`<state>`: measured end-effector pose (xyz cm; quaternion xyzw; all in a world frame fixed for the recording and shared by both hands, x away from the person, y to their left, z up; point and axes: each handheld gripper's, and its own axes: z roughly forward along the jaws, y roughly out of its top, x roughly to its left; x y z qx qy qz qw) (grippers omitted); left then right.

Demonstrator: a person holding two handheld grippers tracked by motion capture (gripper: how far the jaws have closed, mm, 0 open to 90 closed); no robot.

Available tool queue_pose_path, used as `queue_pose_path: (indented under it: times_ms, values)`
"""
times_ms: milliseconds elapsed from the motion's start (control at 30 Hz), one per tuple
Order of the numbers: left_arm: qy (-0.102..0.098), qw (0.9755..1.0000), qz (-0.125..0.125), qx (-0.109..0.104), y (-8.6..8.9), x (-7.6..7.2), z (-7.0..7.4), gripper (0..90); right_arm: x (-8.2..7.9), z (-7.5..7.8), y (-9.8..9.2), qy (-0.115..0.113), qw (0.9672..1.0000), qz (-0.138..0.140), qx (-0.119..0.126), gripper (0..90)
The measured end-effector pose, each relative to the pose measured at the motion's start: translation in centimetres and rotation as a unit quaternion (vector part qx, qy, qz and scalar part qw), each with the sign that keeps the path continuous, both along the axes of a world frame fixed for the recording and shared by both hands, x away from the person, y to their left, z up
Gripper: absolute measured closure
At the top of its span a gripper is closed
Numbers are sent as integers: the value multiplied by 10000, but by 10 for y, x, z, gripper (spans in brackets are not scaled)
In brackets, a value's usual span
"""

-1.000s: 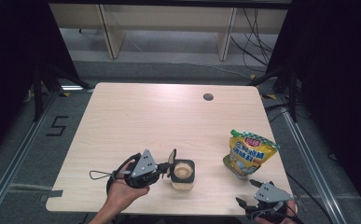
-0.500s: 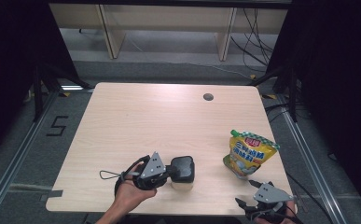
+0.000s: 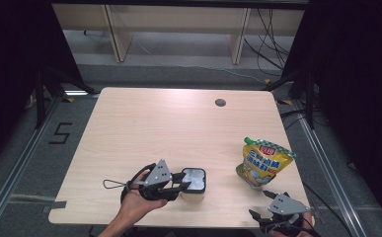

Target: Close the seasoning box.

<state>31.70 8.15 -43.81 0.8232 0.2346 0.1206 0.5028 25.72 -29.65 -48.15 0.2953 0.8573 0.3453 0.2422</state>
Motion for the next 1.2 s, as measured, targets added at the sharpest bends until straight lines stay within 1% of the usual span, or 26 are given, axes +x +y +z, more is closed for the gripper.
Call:
queue_pose_path:
  times_ms: [67, 100, 133, 167, 233, 267, 300, 333, 433, 467, 600, 633, 667, 700, 800, 833, 867, 900, 933, 967, 1033, 1067, 1100, 1133, 1167, 1200]
  values:
    - [-45, 10000, 0, -61, 4, -1, 2, 595, 0, 0, 0, 35, 10000, -15, 19, 242]
    - [-52, 9999, 75, -80, 6, -2, 2, 562, 0, 0, 0, -9, 10000, 21, -1, 242]
    - [-49, 9998, 126, -116, 8, -3, 1, 500, 0, 0, 0, -21, 10000, 31, 6, 242]
    - [3, 9997, 169, -164, 10, -3, 0, 500, 0, 0, 0, -21, 10000, 31, 6, 242]
    - [51, 9995, 269, -176, 18, -4, -4, 455, 0, 0, 0, -23, 10000, 33, 6, 241]
    - [112, 9993, 325, -148, 22, -4, -6, 428, 0, 0, 0, -9, 10000, 23, 3, 241]
    - [112, 9993, 325, -148, 22, -4, -6, 415, 0, 0, 0, -5, 10000, 22, 4, 241]
    - [174, 9992, 327, -112, 29, -4, -10, 398, 0, 0, 0, 0, 10000, 24, 4, 241]
    - [219, 9990, 383, -104, 34, -4, -13, 368, 0, 0, 1, 0, 10000, 26, 7, 241]
    - [298, 9983, 483, -89, 39, -6, -16, 356, 0, -1, 1, 21, 10000, -3, 8, 240]
    - [326, 9982, 509, -58, 49, -7, -21, 342, -1, -1, 1, 60, 10000, -13, 6, 240]
    - [340, 9979, 543, -90, 50, -7, -22, 336, -1, 0, 1, 50, 10000, -17, 6, 240]
    - [383, 9973, 594, -186, 50, -8, -24, 333, -1, 0, 1, 41, 10000, -15, 6, 240]
    - [344, 9975, 601, -127, 55, -9, -25, 329, 0, -1, 1, 25, 10000, 0, -3, 240]
    - [350, 9973, 625, -160, 58, -11, -28, 327, 0, -1, 1, 43, 10000, 5, -4, 240]
    - [420, 9966, 688, -155, 59, -13, -29, 323, -1, -1, 2, 83, 9999, -45, 32, 240]
    - [369, 9971, 661, -86, 61, -14, -31, 316, -1, -1, 2, 59, 10000, -11, 9, 240]
    - [369, 9971, 661, -86, 61, -14, -31, 314, -1, -1, 2, 59, 10000, -11, 9, 240]
    - [297, 9978, 598, -6, 64, -14, -32, 314, -1, -1, 2, 60, 10000, -12, 11, 240]
    - [287, 9977, 611, 18, 65, -15, -33, 311, -1, -1, 2, 65, 10000, -9, 5, 240]
    - [325, 9978, 581, 29, 68, -17, -36, 306, -1, -1, 2, 76, 10000, -8, 13, 240]
    - [362, 9975, 606, 84, 69, -20, -39, 304, -1, -1, 2, 73, 10000, 3, 14, 240]
    - [341, 9976, 585, 109, 70, -21, -41, 302, -1, -1, 2, 47, 10000, 47, -4, 240]
    - [347, 9972, 612, 248, 73, -24, -44, 295, -1, -1, 2, 68, 10000, 10, 20, 239]
    - [347, 9972, 612, 248, 73, -24, -44, 293, -1, -1, 2, 68, 10000, 10, 20, 239]
    - [439, 9967, 655, 214, 73, -27, -47, 293, -1, -1, 2, 88, 10000, 1, 22, 239]
